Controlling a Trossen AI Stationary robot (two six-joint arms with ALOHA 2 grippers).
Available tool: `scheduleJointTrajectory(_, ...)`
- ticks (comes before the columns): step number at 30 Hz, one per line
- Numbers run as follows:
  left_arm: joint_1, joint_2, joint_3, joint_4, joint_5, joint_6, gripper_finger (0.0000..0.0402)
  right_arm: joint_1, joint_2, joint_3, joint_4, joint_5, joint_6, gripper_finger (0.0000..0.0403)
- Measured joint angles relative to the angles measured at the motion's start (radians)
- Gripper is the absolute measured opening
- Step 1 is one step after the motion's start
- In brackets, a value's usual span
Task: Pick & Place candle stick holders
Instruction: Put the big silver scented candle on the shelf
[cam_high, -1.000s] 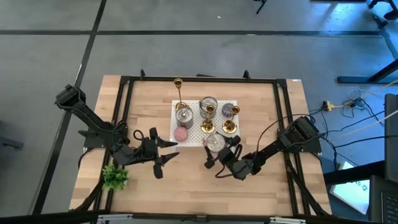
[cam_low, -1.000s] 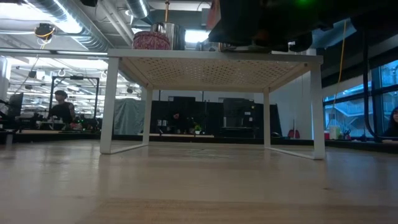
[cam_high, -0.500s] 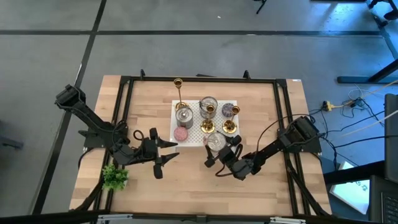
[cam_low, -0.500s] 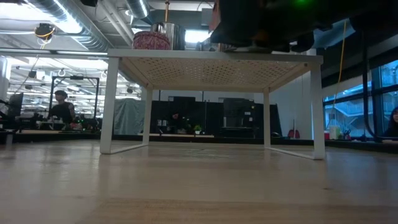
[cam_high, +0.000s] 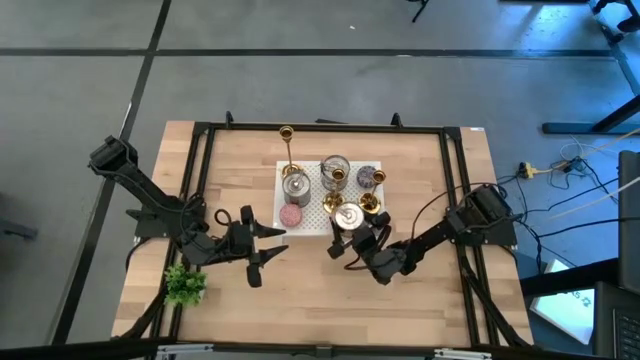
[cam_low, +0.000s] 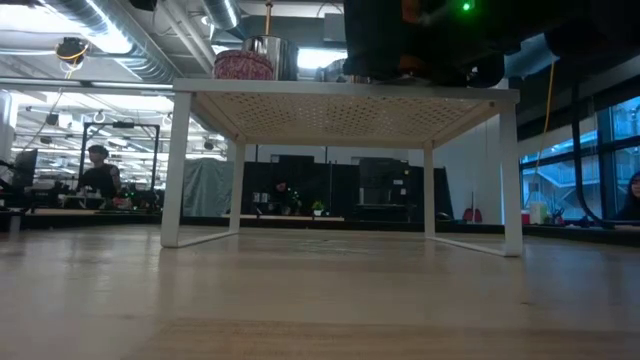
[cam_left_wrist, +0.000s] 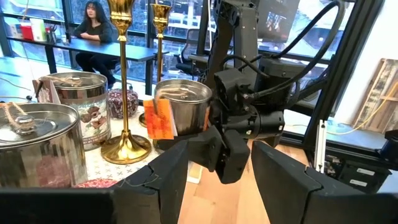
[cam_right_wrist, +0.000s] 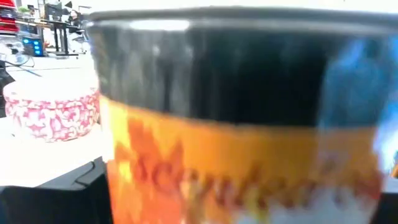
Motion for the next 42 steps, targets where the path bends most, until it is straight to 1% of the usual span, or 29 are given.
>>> scheduleJointTrajectory(11, 0.0, 0.0, 0.0, -0.011, 0.0, 0.0, 0.0173, 0.0, 0.0, 0.0, 0.001, 0.006, -0.005, 0.0364)
scheduleJointTrajectory(25, 0.0, 0.0, 0.0, -0.012, 0.001, 0.0, 0.0173, -0.002, 0.0, 0.0, 0.142, 0.017, -0.147, 0.0364)
scheduleJointTrajectory(42, 0.0, 0.0, 0.0, -0.012, 0.001, 0.0, 0.0173, -0.018, 0.0, 0.002, 0.184, 0.013, -0.156, 0.0364)
